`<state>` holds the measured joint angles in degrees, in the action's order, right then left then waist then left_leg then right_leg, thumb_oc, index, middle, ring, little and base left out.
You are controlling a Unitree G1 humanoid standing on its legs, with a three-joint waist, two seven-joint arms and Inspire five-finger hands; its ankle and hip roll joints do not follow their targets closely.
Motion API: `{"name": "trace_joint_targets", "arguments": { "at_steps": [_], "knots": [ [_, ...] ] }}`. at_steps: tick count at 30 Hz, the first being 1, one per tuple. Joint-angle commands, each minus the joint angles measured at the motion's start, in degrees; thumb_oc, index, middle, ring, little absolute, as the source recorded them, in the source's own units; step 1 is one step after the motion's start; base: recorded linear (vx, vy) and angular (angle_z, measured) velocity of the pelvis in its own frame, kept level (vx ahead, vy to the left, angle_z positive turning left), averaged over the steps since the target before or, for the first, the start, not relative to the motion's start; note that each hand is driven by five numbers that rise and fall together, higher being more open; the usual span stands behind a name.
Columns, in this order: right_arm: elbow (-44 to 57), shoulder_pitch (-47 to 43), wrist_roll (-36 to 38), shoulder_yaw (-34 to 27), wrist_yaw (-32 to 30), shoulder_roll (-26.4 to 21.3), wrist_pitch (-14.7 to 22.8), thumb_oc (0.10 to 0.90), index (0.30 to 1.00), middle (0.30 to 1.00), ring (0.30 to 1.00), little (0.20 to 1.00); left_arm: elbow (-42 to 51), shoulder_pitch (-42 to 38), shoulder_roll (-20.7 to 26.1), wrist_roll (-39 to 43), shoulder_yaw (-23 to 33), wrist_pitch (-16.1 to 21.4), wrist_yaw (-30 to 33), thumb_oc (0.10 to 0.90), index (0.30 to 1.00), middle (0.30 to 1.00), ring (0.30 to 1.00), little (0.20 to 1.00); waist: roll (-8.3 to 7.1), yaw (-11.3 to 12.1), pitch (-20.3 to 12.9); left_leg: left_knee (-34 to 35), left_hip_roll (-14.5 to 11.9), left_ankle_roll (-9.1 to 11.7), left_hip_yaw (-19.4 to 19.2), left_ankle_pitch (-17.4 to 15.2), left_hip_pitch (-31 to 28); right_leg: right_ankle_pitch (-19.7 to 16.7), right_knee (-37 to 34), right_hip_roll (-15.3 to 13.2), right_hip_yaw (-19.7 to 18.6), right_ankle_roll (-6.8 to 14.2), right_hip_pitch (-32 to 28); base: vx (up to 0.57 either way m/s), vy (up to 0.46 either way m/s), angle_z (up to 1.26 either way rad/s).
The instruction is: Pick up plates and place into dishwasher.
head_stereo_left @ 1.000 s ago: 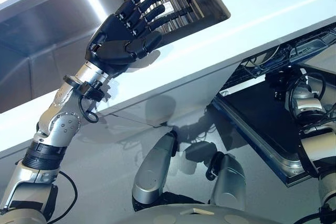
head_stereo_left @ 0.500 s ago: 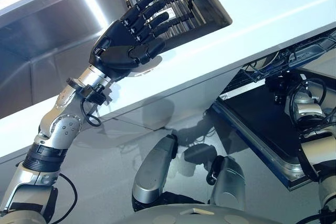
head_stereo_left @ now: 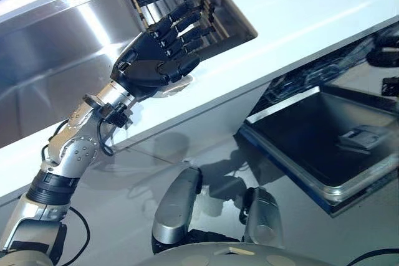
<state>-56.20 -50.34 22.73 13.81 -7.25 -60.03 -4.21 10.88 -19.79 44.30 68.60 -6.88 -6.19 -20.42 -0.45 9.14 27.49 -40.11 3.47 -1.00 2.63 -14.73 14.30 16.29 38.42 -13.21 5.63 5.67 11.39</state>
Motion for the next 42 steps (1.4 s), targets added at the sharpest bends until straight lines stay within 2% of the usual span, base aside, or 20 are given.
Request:
{"name": "trace_joint_targets", "arguments": {
  "at_steps": [1,6,12,16,21,28,32,42],
  "knots": [
    [0.55,2.43,-3.75,0.63,4.33,-4.56,-2.0,0.8,0.9,0.9,0.9,0.9,0.03,6.59,-4.79,0.74,-0.89,3.23,-3.43,0.8,0.9,0.9,0.9,0.9,-0.38,-3.08,-8.92,-0.8,2.21,-4.09,0.24,-5.94,-1.93,0.79,1.0,7.67,3.41,-9.95,-4.56,0.01,0.031,-0.21],
    [0.3,5.54,-5.36,-0.2,6.31,-5.68,-2.84,0.8,0.9,0.9,0.9,0.9,-0.05,6.57,-5.55,-0.37,-1.19,3.75,-4.22,0.8,0.9,0.9,0.9,0.9,-1.0,-3.54,-9.12,-0.75,2.14,-4.23,-0.09,-6.46,-2.66,0.92,0.48,8.31,3.0,-10.24,-5.14,0.0,0.026,-0.07],
    [1.05,9.21,-4.23,-4.57,2.62,-4.88,-0.97,0.8,0.9,0.9,0.9,0.9,-0.15,6.35,-7.42,-1.42,-1.11,4.05,-4.43,0.8,0.9,0.9,0.9,0.9,-1.28,-4.51,-9.76,-0.28,2.16,-4.23,-0.68,-6.92,-3.5,1.21,0.15,9.09,2.43,-10.28,-5.53,-0.01,0.037,-0.01],
    [4.03,13.87,-0.32,-9.42,-0.76,-3.16,0.72,0.8,0.9,0.9,0.9,0.9,-0.11,6.62,-8.15,-1.88,-0.71,4.63,-5.08,0.8,0.9,0.9,0.9,0.9,-1.31,-5.38,-9.88,0.07,2.1,-4.31,-1.4,-7.19,-3.98,1.14,-0.32,9.51,2.13,-10.2,-5.69,-0.02,0.046,-0.02],
    [4.39,21.18,3.93,-17.31,-6.36,1.31,3.6,0.8,0.9,0.9,0.9,0.9,-0.42,6.4,-9.53,-2.39,-0.7,5.05,-4.91,0.8,0.9,0.9,0.9,0.9,-1.1,-6.98,-9.88,-0.68,2.04,-4.42,-2.26,-7.91,-4.17,0.78,-0.65,9.89,1.1,-9.96,-5.67,0.0,0.037,-0.07],
    [1.82,28.5,13.47,-26.48,-8.72,6.16,7.54,0.8,0.9,0.9,0.9,0.9,-0.7,7.04,-9.96,-2.58,-0.63,5.16,-4.97,0.8,0.9,0.9,0.9,0.9,-0.36,-8.5,-9.58,-1.2,1.76,-4.57,-3.63,-8.09,-3.75,-0.16,-0.91,10.23,0.16,-9.53,-4.54,0.0,0.017,-0.09],
    [-1.91,31.35,15.91,-29.13,-7.68,7.98,8.27,0.8,0.9,0.9,0.9,0.9,-0.27,6.26,-9.07,-2.02,-1.05,5.29,-4.44,0.8,0.9,0.9,0.9,0.9,0.22,-9.54,-8.78,-2.32,1.6,-4.7,-4.33,-8.34,-2.72,-0.39,0.08,10.17,-0.26,-9.42,-2.83,-0.03,0.013,-0.11],
    [-9.45,32.45,25.47,-28.65,-1.44,12.74,7.46,0.8,0.9,0.9,0.9,0.9,-0.15,4.27,-8.55,-0.9,-2.95,5.5,-2.99,0.8,0.9,0.9,0.9,0.9,1.13,-10.06,-7.37,-5.13,1.16,-4.88,-4.65,-8.65,-0.47,-0.09,3.28,9.88,0.11,-9.66,-0.01,-0.03,-0.019,-0.16]
  ]
}}
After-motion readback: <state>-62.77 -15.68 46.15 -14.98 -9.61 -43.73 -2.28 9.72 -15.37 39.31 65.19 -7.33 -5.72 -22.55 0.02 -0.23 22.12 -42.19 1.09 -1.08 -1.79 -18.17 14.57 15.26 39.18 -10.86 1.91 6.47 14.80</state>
